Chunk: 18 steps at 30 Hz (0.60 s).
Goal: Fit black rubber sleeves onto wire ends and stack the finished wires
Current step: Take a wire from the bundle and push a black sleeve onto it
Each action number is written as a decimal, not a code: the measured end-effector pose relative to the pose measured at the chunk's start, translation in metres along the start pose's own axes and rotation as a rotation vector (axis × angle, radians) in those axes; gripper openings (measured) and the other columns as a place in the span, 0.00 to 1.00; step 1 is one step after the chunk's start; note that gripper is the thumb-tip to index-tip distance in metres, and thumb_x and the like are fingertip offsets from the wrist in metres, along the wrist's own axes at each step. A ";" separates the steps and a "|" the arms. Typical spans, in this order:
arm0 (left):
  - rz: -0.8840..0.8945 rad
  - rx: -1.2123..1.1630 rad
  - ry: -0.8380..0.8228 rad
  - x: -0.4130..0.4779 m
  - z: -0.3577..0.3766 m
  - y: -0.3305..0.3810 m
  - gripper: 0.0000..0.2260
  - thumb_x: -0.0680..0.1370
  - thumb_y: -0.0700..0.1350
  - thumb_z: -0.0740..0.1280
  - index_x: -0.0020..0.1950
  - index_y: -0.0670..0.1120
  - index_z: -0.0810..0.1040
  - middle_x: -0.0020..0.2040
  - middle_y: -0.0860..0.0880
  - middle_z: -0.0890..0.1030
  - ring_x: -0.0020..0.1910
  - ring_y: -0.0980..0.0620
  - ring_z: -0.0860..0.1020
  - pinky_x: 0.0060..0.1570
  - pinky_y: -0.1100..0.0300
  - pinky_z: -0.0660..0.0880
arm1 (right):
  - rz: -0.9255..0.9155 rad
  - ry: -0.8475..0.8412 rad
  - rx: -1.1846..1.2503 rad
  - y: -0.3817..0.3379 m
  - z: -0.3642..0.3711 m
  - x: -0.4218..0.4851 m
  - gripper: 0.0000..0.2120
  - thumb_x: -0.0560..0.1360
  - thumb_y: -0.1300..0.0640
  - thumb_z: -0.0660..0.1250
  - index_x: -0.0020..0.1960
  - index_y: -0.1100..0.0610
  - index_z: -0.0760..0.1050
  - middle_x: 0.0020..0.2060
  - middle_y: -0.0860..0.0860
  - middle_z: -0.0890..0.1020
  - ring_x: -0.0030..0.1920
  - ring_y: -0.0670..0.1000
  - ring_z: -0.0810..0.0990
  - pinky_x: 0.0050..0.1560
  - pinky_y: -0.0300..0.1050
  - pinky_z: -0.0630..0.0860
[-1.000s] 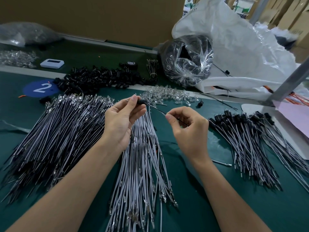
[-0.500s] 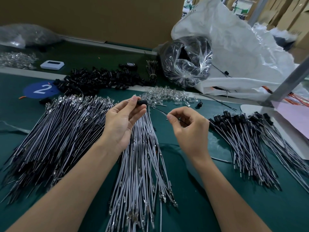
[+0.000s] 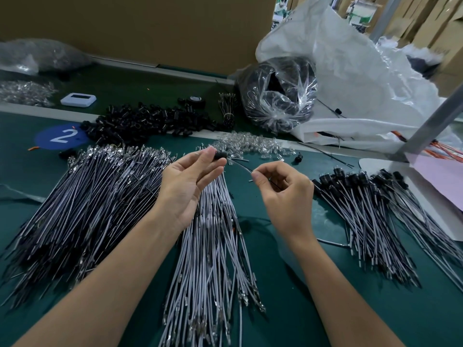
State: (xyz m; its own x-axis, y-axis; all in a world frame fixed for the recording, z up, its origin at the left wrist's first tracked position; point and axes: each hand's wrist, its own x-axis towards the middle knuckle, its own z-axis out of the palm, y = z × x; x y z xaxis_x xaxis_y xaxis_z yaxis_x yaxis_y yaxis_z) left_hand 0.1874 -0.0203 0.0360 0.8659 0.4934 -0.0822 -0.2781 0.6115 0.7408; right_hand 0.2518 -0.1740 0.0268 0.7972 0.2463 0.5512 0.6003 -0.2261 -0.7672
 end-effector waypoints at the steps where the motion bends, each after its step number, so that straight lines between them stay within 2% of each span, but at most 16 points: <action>1: 0.011 0.011 -0.007 0.000 0.000 0.000 0.09 0.67 0.40 0.72 0.45 0.39 0.81 0.39 0.46 0.85 0.40 0.53 0.85 0.39 0.66 0.80 | 0.006 -0.001 0.003 0.000 0.000 0.000 0.03 0.73 0.63 0.73 0.41 0.59 0.81 0.34 0.49 0.82 0.35 0.48 0.79 0.39 0.42 0.75; 3: 0.024 0.034 -0.009 0.000 0.000 -0.001 0.10 0.65 0.37 0.72 0.46 0.39 0.81 0.39 0.46 0.85 0.40 0.52 0.85 0.40 0.66 0.80 | 0.013 -0.004 0.010 0.000 0.000 0.000 0.03 0.73 0.63 0.73 0.41 0.59 0.81 0.34 0.48 0.82 0.35 0.47 0.78 0.39 0.40 0.74; 7: 0.011 0.047 -0.003 0.002 -0.003 -0.001 0.09 0.66 0.38 0.72 0.45 0.41 0.82 0.38 0.47 0.85 0.37 0.53 0.84 0.38 0.65 0.80 | 0.020 -0.010 0.024 0.001 0.000 0.001 0.03 0.73 0.64 0.73 0.41 0.59 0.81 0.35 0.49 0.82 0.35 0.49 0.79 0.39 0.43 0.75; 11: 0.000 0.136 -0.053 0.002 -0.003 -0.002 0.09 0.65 0.38 0.73 0.45 0.40 0.83 0.38 0.46 0.85 0.36 0.53 0.84 0.38 0.64 0.81 | 0.006 -0.004 0.017 0.001 -0.001 0.001 0.03 0.73 0.63 0.73 0.41 0.57 0.81 0.34 0.47 0.81 0.33 0.43 0.76 0.38 0.36 0.71; 18: 0.017 0.138 -0.083 0.002 -0.003 -0.004 0.09 0.65 0.37 0.73 0.45 0.39 0.83 0.39 0.45 0.85 0.37 0.52 0.84 0.38 0.65 0.80 | 0.011 -0.040 0.023 0.001 -0.001 0.001 0.04 0.73 0.63 0.73 0.40 0.57 0.81 0.33 0.46 0.81 0.32 0.43 0.75 0.36 0.35 0.71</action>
State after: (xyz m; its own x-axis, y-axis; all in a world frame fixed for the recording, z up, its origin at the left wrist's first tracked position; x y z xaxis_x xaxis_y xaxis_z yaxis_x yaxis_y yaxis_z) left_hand 0.1890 -0.0197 0.0312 0.8946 0.4466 -0.0176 -0.2381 0.5097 0.8268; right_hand 0.2536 -0.1747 0.0266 0.8002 0.2814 0.5297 0.5897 -0.2078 -0.7804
